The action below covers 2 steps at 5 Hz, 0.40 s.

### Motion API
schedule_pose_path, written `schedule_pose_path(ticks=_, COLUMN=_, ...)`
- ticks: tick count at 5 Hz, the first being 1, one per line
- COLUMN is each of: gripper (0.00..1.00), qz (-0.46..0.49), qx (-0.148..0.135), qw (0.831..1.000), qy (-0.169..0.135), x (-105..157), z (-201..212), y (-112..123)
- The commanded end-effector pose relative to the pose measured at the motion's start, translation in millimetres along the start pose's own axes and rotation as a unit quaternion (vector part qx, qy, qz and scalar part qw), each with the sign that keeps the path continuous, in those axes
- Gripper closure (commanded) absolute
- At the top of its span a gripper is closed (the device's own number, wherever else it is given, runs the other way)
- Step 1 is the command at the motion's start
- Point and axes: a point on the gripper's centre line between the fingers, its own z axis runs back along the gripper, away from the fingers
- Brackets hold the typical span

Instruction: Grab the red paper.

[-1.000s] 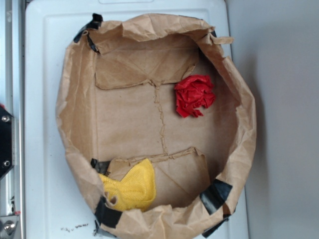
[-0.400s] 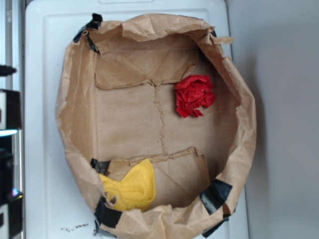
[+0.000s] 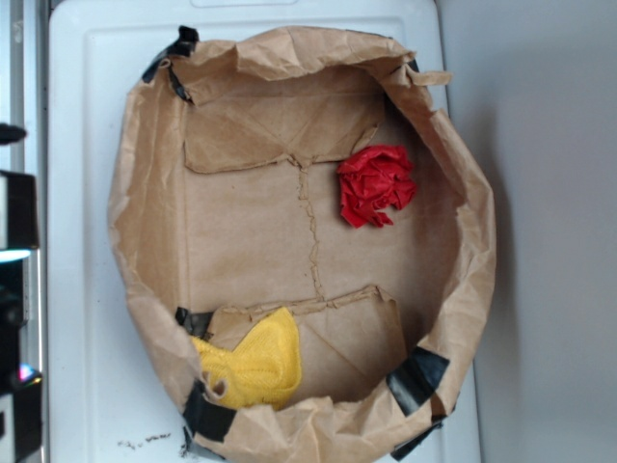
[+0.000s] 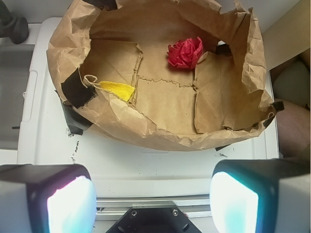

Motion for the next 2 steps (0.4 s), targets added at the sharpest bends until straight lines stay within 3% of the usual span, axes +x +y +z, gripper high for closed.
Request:
schedule_pose_path(ticks=1, gripper=0.0, qz=0.019, qx=-0.039, qw=0.992, qy=-0.121, x=43, z=-29, y=42)
schedule_pose_path(ticks=2, gripper=0.0, qz=0.06, qx=-0.043, qw=0.99, qy=-0.122, x=78, z=-61, y=72)
